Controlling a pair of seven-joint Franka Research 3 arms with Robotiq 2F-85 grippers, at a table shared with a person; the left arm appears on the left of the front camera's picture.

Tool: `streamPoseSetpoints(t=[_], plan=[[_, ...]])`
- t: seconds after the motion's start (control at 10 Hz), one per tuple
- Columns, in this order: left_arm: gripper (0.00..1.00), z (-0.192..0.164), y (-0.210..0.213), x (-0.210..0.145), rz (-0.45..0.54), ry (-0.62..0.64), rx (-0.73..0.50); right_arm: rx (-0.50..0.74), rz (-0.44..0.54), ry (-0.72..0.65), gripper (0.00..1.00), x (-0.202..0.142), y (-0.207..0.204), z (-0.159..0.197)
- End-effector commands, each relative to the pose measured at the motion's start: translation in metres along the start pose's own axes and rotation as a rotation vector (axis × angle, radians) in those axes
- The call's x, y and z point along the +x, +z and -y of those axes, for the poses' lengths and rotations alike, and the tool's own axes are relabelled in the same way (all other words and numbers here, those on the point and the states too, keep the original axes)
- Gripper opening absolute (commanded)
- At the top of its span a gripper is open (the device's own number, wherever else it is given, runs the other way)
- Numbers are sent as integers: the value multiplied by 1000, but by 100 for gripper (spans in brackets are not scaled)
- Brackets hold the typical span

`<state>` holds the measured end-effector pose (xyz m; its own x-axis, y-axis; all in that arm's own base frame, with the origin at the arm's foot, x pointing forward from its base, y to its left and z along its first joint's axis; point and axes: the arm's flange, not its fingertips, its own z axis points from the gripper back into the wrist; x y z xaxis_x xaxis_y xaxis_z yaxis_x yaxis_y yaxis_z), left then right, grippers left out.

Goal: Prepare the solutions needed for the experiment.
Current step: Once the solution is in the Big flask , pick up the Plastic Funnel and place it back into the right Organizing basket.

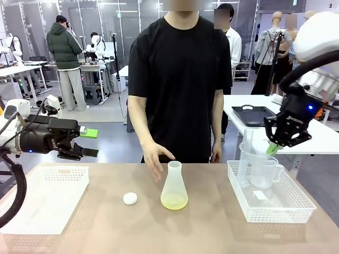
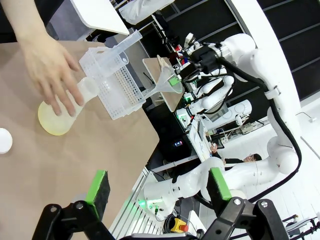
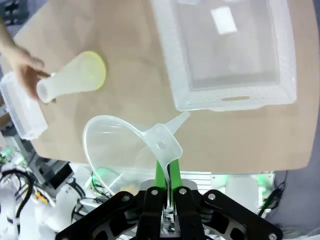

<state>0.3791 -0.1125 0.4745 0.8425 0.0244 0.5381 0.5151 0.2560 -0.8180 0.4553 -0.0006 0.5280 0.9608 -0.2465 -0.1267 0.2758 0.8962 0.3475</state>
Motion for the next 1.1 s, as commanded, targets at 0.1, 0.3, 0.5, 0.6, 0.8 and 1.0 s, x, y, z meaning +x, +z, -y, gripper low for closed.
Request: streamPoseSetpoints(t=[0.1, 0.3, 0.5, 0.6, 0.8, 1.0], plan=[[100, 2, -2, 2, 16, 17, -23, -37, -34, -273, 4, 25, -25, 19], [100, 2, -2, 2, 16, 17, -23, -74, 3, -374, 4, 51, -44, 36], [100, 2, -2, 2, 16, 17, -23, -116, 14, -443, 4, 68, -58, 49], [100, 2, -2, 2, 16, 17, -23, -113, 23, -460, 4, 76, -62, 52], [100, 2, -2, 2, 16, 17, -23, -119, -24, -498, 4, 89, -74, 56], [100, 2, -2, 2, 16, 17, -23, -127, -39, -529, 4, 94, -80, 57]])
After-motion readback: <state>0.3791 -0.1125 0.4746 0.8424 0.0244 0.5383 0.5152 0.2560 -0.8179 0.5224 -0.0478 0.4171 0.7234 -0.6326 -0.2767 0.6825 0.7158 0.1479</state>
